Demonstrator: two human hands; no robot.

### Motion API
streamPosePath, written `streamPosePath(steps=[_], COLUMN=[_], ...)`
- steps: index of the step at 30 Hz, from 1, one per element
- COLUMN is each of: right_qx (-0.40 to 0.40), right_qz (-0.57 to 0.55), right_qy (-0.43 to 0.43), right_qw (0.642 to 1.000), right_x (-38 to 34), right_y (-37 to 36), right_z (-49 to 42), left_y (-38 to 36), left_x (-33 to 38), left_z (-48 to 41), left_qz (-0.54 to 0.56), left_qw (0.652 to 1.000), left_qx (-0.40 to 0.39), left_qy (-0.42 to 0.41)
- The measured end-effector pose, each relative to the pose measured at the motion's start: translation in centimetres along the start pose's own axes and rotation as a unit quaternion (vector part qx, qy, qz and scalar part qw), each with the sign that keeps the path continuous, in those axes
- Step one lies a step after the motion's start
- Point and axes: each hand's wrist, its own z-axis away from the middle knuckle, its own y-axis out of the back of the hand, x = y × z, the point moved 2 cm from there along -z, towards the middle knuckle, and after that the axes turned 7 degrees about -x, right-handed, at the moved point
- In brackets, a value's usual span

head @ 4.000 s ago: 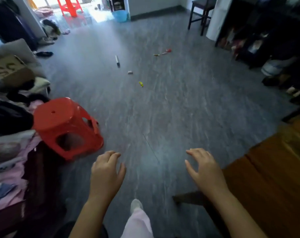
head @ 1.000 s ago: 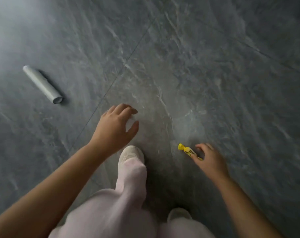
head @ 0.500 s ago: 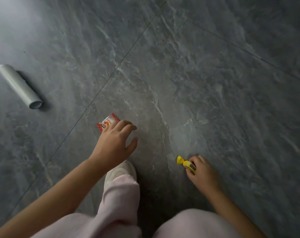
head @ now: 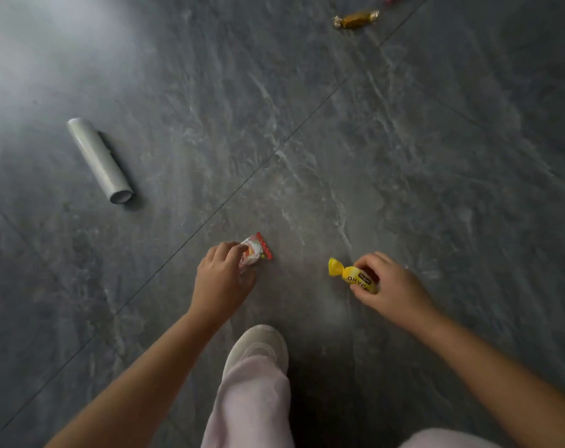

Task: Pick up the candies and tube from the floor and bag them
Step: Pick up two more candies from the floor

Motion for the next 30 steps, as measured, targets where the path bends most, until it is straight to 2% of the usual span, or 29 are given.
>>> streamPosePath(steps=[5, 9, 16, 21, 25, 30], right_qx=[0.032, 0.019, 0.041, 0.046, 0.083, 0.163], right_qz=[-0.037, -0.061, -0.081, -0.088, -0.104, -0.157], right_qy=[0.008, -0.005, -0.039, -0.044, -0.097, -0.195], right_qw=[0.999, 0.998, 0.995, 0.994, 0.986, 0.954], right_x=[-2.4, -2.4, -0.6, 0.8, 2.9, 3.4], right_y=[0.4, -0.7, -0.8, -1.0, -0.1, 3.6], right_z=[-2.4, -2.0, -1.5, -1.2, 0.2, 5.8], left_y=[-1.7, -2.4, -3.0, -2.5, 0.4, 7.3], left_x=[-1.4, -1.5, -1.4, 0.1, 2.5, 7.1], left_z=[-1.3, -2.3, -2.8, -2.0, -1.2, -0.1], left_qz=[0.014, 0.038, 0.003, 0.032, 0.054, 0.068], left_qw=[0.999, 0.996, 0.997, 0.996, 0.997, 0.997], left_qx=[-0.022, -0.025, -0.015, -0.002, 0.023, 0.022], left_qy=[0.039, 0.079, 0.080, 0.079, 0.046, -0.003])
